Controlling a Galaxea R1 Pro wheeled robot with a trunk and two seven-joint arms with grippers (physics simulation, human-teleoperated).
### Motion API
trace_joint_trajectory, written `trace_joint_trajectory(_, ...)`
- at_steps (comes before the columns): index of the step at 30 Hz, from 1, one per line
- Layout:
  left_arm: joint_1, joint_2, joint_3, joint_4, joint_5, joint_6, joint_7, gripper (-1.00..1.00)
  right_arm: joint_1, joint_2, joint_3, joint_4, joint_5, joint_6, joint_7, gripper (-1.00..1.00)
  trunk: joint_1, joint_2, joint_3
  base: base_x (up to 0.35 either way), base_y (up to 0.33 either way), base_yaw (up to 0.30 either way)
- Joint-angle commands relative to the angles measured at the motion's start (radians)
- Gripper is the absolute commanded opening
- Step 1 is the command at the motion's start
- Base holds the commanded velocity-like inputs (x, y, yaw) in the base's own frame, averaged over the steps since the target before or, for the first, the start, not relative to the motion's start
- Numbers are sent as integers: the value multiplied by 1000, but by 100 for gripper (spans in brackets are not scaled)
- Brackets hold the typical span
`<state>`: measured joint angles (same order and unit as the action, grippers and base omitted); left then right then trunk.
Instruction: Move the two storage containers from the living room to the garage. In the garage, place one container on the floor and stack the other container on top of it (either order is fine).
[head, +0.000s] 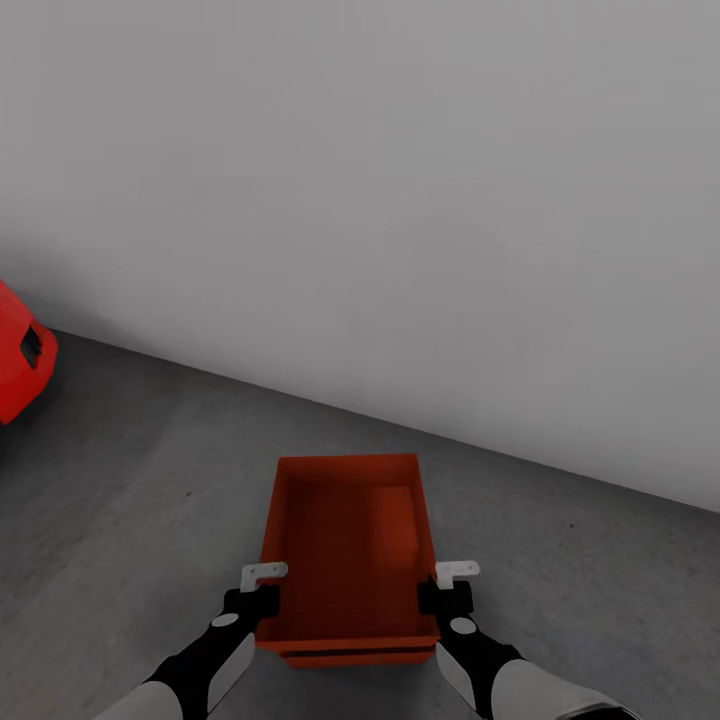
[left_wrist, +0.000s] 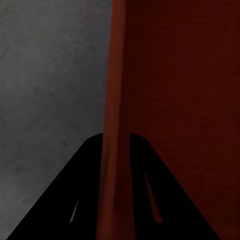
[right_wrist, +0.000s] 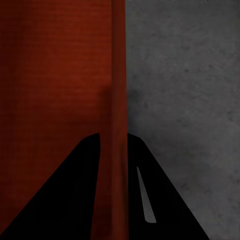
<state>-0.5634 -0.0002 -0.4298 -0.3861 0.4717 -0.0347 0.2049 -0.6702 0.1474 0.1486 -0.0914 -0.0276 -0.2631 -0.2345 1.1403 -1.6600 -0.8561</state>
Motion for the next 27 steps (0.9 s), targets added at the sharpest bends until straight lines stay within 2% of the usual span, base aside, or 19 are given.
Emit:
trace_joint_trajectory(1,-1,-14,11,-7,-10,-5,47,-100,0,0,-37,4,-22,-5,-57,-100,0,0,-1,0,0,0)
trace_joint_trajectory(24,-1,-21,11,-7,-11,-4,47,-100,0,0,-37,4,-22,-7,-58,-100,0,0,-1,0,0,0)
trace_joint_trajectory(27,-1,-21,9,-7,-11,-4,47,-100,0,0,-37,4,-22,-7,-58,-100,11,-21,-10,0,0,0)
